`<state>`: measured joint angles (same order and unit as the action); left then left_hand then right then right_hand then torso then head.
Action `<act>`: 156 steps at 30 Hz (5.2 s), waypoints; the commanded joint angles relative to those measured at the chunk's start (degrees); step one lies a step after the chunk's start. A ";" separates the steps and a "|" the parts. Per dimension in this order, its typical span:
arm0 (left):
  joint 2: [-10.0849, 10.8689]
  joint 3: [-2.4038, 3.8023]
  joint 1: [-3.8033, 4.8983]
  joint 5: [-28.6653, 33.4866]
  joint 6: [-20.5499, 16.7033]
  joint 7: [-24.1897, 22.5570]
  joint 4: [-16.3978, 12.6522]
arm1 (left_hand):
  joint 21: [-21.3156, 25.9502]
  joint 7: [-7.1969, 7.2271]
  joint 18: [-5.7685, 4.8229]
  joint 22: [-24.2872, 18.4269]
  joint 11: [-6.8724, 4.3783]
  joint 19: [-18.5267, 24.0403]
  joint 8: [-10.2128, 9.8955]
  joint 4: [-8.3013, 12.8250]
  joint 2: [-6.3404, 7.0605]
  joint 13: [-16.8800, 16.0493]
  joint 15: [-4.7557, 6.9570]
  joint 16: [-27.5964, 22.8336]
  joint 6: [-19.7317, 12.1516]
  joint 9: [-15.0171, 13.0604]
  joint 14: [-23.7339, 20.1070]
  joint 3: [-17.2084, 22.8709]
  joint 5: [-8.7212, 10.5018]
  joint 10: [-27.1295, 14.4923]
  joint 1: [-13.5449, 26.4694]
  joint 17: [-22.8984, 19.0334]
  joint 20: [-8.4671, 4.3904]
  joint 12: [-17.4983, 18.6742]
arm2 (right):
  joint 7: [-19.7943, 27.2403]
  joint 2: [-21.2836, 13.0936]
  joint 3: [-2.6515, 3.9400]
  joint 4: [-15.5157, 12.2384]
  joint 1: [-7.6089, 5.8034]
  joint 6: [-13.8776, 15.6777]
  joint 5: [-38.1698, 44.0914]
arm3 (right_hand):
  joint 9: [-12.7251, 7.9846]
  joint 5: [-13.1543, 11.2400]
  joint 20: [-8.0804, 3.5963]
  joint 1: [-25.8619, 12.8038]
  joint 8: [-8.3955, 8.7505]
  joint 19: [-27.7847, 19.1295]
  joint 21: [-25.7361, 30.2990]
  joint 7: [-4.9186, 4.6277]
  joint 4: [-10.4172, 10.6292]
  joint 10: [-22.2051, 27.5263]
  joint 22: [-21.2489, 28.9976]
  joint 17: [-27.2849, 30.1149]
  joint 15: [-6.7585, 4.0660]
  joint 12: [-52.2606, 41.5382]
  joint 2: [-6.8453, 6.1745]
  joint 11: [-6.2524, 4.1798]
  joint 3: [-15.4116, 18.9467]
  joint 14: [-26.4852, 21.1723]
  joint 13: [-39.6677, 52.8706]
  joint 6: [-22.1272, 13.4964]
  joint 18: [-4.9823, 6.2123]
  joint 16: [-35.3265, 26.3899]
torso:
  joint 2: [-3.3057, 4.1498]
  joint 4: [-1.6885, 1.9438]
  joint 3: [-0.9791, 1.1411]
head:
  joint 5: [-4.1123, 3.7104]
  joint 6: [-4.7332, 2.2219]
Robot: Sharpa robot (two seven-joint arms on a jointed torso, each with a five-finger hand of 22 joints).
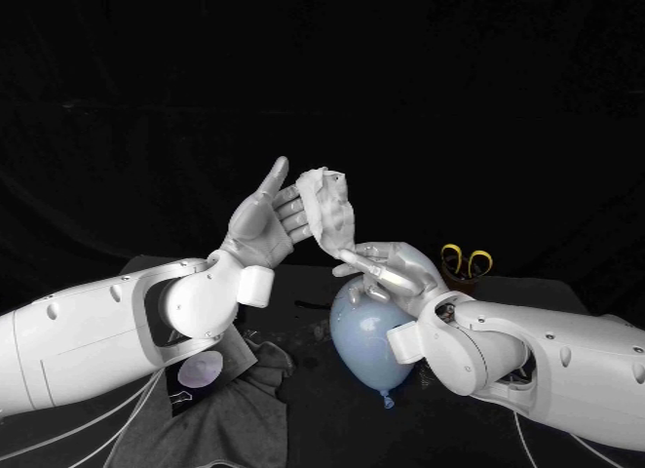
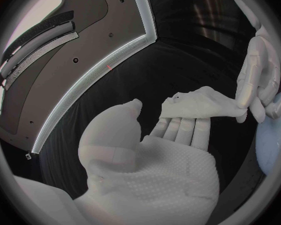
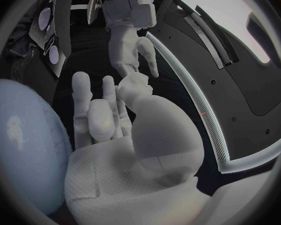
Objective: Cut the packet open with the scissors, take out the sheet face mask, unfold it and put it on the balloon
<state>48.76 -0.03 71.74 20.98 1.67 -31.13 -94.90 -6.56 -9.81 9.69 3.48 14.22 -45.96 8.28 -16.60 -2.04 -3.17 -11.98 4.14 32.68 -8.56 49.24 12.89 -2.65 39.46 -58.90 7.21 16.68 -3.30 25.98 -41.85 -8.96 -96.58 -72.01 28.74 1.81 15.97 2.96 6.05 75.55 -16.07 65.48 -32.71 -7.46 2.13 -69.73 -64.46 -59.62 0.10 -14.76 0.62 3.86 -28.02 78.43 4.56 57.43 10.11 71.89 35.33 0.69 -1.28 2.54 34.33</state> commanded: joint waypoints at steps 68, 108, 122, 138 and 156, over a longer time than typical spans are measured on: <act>-0.83 -1.39 0.75 -25.29 -14.26 7.85 15.95 | -9.90 -3.96 -0.10 5.27 -3.15 -1.29 6.63 8.26 0.84 -1.86 3.06 18.90 15.55 -3.38 -1.20 -3.02 -0.22 13.59 -32.57 5.37 -1.34 -6.80 | -21.37 0.62 1.03 18.43 -16.76 -33.82 12.68 | 6.48 0.17 -1.28 -1.76 -6.34 1.08 -3.10 0.73 -5.73 -4.77 -2.36 1.33 -1.54 -1.74 -0.16 -1.39 -8.21 0.67 3.63 -0.18 -0.42 -1.56 | -0.29 0.08 -0.08 | -4.74 -5.50; -1.33 -0.59 3.03 -62.74 -22.81 15.84 3.66 | -44.55 0.54 0.82 26.99 -8.46 -2.38 11.97 11.23 12.69 -3.37 9.70 59.02 20.74 -4.56 12.15 9.76 -0.13 26.95 -18.27 27.94 -7.49 -9.65 | -20.27 -1.15 0.34 9.18 -13.48 -21.32 21.96 | 7.60 0.07 -1.50 -2.99 -6.99 2.40 -5.66 0.97 -6.34 -5.04 -3.57 1.21 -1.78 -2.08 -0.52 -1.62 -9.85 1.31 4.85 -0.09 -0.81 -1.62 | -0.28 -0.02 -0.01 | -3.27 -2.07; -1.56 -0.62 2.98 -64.83 -25.92 19.00 3.29 | -44.66 0.81 0.79 26.98 -8.86 -2.22 12.24 11.20 12.80 -4.24 10.05 59.17 21.18 -4.56 11.73 9.57 -0.15 27.49 -19.45 27.91 -7.69 -10.94 | -19.49 -2.07 0.33 7.47 -13.30 -21.11 22.36 | 7.68 0.07 -1.52 -3.04 -7.03 2.58 -6.07 0.99 -6.38 -5.07 -3.76 1.09 -1.79 -2.11 -0.51 -1.63 -9.96 1.39 4.93 -0.08 -0.88 -1.55 | -0.29 -0.03 0.01 | -3.11 -1.98; -1.80 -0.62 2.97 -62.87 -25.51 18.61 2.71 | -44.99 0.97 0.76 26.99 -9.01 -2.51 12.89 8.90 12.82 -5.55 10.17 59.77 21.62 -4.66 12.33 8.14 -0.13 27.31 -17.87 27.87 -7.90 -12.75 | -19.81 -2.09 0.33 7.00 -12.94 -20.52 23.33 | 7.83 0.09 -1.55 -3.13 -7.10 2.79 -6.54 1.02 -6.52 -5.09 -3.99 1.20 -1.83 -2.15 -0.57 -1.67 -10.18 1.43 5.09 -0.09 -0.95 -1.63 | -0.31 -0.01 0.01 | -2.99 -1.73; -2.06 -0.64 2.97 -62.78 -22.36 19.00 2.75 | -44.92 1.48 0.75 26.76 -9.46 -2.58 13.57 5.85 12.90 -6.76 10.52 60.05 22.39 -4.72 12.35 5.96 -0.13 27.22 -17.20 27.72 -7.92 -14.35 | -19.82 -2.05 0.33 6.12 -12.71 -19.27 24.02 | 8.01 0.03 -1.59 -3.30 -7.16 2.93 -6.81 1.02 -6.61 -5.09 -4.15 1.47 -1.85 -2.18 -0.59 -1.68 -10.43 1.43 5.29 -0.13 -0.98 -1.82 | -0.30 -0.06 -0.01 | -3.22 -1.46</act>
<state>46.87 -0.72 74.64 -42.17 -22.17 -12.17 -92.06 -51.20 -8.40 10.12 30.29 5.10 -48.44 21.67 -10.44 11.16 -9.90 -1.96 64.05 54.77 -13.20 61.57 18.91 -2.86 66.76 -75.84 34.98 8.91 -17.48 5.46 -43.90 -8.66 -90.28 -84.74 9.05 25.13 17.13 2.73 4.42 72.52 -22.20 67.95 -39.37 -6.41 -3.72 -74.44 -68.51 -58.22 -1.43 -16.57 -0.44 2.06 -37.33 79.95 9.79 57.05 8.45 70.23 35.01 0.62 -1.25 -0.70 32.86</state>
